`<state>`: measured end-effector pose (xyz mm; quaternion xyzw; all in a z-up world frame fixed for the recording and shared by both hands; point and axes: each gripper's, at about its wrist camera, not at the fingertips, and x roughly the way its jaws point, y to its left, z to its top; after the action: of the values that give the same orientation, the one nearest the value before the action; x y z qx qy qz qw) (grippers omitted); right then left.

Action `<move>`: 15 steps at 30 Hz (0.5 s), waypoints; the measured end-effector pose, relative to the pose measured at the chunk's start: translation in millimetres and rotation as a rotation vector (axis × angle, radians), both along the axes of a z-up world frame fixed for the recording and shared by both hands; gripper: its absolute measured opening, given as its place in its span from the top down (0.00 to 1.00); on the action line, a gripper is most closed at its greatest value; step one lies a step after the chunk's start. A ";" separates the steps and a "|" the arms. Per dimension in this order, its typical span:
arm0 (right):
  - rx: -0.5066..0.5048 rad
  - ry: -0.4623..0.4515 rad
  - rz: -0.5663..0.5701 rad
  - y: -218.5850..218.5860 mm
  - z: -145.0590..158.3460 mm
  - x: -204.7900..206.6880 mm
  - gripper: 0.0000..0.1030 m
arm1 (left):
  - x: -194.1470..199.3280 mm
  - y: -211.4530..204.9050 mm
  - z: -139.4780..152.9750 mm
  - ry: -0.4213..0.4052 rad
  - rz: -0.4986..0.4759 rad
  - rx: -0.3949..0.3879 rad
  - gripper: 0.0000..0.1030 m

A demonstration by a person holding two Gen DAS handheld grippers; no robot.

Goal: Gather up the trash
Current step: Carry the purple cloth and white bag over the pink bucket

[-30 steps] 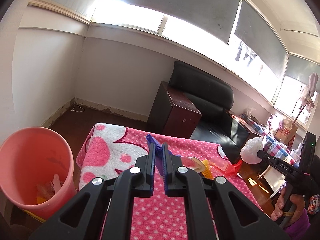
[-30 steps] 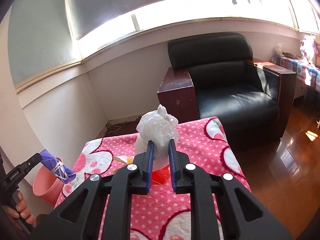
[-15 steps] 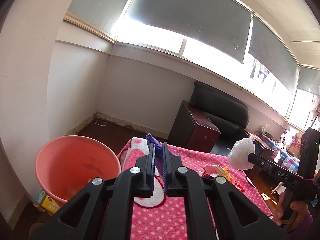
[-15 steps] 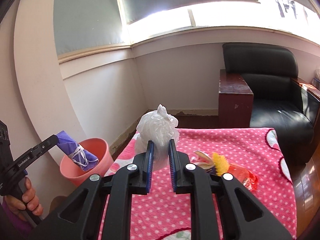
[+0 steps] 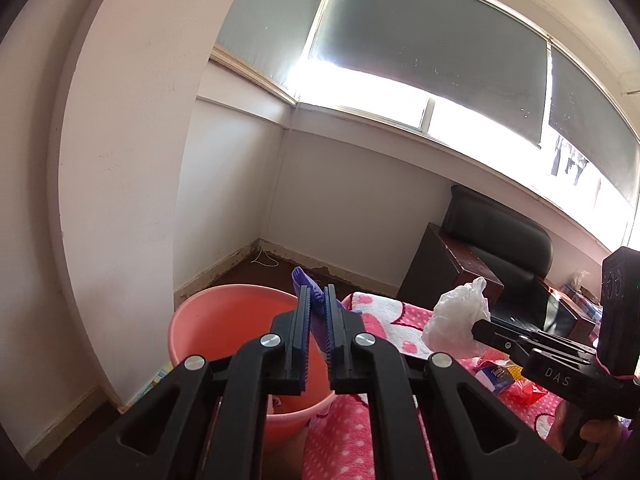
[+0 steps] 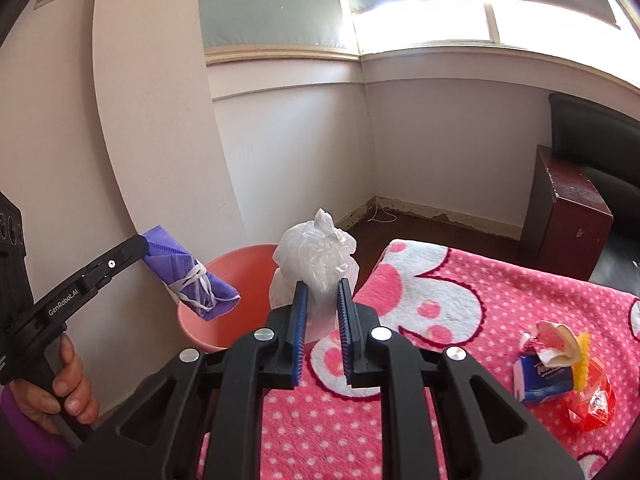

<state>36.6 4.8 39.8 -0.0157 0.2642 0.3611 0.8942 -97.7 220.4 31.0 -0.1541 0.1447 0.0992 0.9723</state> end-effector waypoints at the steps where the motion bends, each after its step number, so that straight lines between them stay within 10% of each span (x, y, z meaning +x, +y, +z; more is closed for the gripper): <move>1: -0.005 0.009 0.014 8.1 -2.1 1.4 0.85 | -0.3 4.7 -2.2 0.006 0.009 -0.005 0.95; 15: -0.089 0.099 0.140 93.9 -37.4 7.4 0.85 | 10.9 49.0 -35.9 0.116 0.075 -0.020 0.94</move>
<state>44.0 98.7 2.4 -0.0560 0.3223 0.4108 0.8510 -86.8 269.5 -4.9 -0.1633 0.1959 0.1430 0.9563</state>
